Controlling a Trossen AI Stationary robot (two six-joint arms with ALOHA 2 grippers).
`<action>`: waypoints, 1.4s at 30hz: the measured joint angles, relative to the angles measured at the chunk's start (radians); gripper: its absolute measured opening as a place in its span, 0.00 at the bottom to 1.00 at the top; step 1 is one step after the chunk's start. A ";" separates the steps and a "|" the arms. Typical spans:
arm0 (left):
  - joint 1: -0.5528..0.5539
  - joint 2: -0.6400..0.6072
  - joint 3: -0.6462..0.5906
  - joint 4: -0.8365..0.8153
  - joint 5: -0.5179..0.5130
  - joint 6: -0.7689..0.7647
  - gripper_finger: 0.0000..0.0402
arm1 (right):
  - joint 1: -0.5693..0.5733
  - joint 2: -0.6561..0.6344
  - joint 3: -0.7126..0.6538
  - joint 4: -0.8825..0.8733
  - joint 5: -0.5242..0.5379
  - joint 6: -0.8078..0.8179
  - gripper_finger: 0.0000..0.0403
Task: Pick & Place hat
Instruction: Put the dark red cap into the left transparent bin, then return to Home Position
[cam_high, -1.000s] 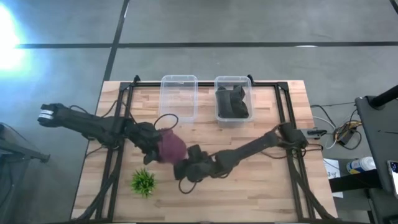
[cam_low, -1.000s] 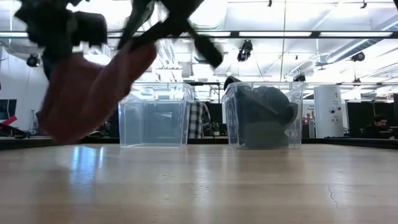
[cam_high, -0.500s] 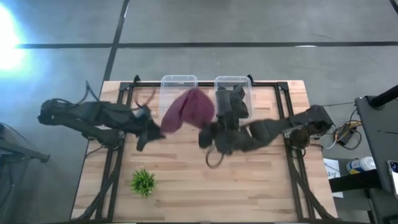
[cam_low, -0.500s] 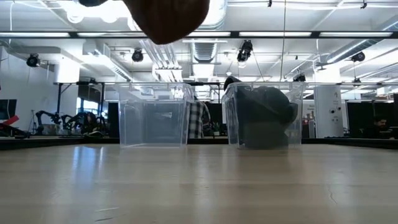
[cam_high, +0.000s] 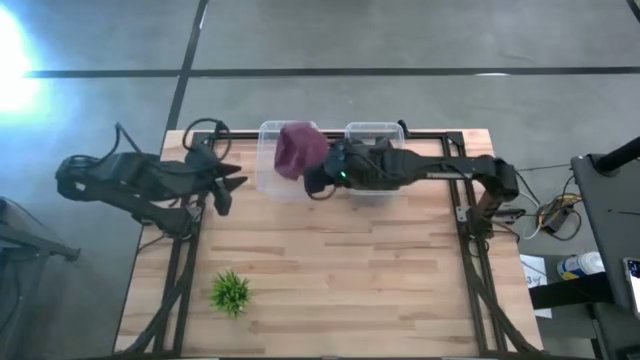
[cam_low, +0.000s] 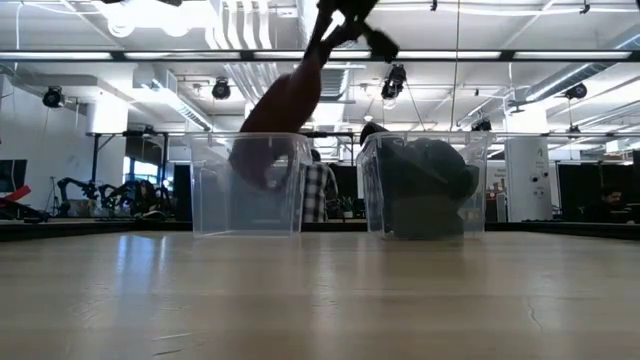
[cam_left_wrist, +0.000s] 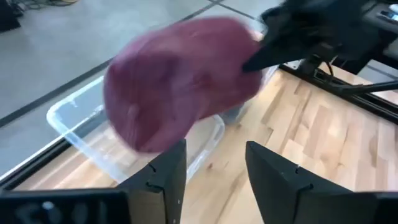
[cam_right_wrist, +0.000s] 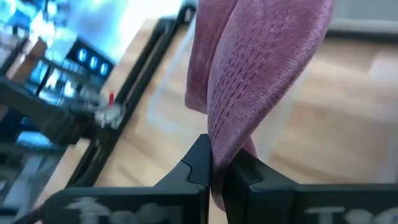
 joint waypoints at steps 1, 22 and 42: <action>0.000 0.002 0.000 0.006 0.007 -0.001 0.41 | -0.016 0.013 0.000 0.011 -0.047 0.001 0.03; 0.000 0.008 -0.001 0.124 0.080 -0.031 0.50 | -0.162 -0.008 0.101 0.068 -0.224 -0.402 0.50; 0.007 -0.381 -0.575 0.572 0.200 -0.112 0.50 | 0.070 -0.891 -0.627 -0.063 -0.047 -0.462 0.44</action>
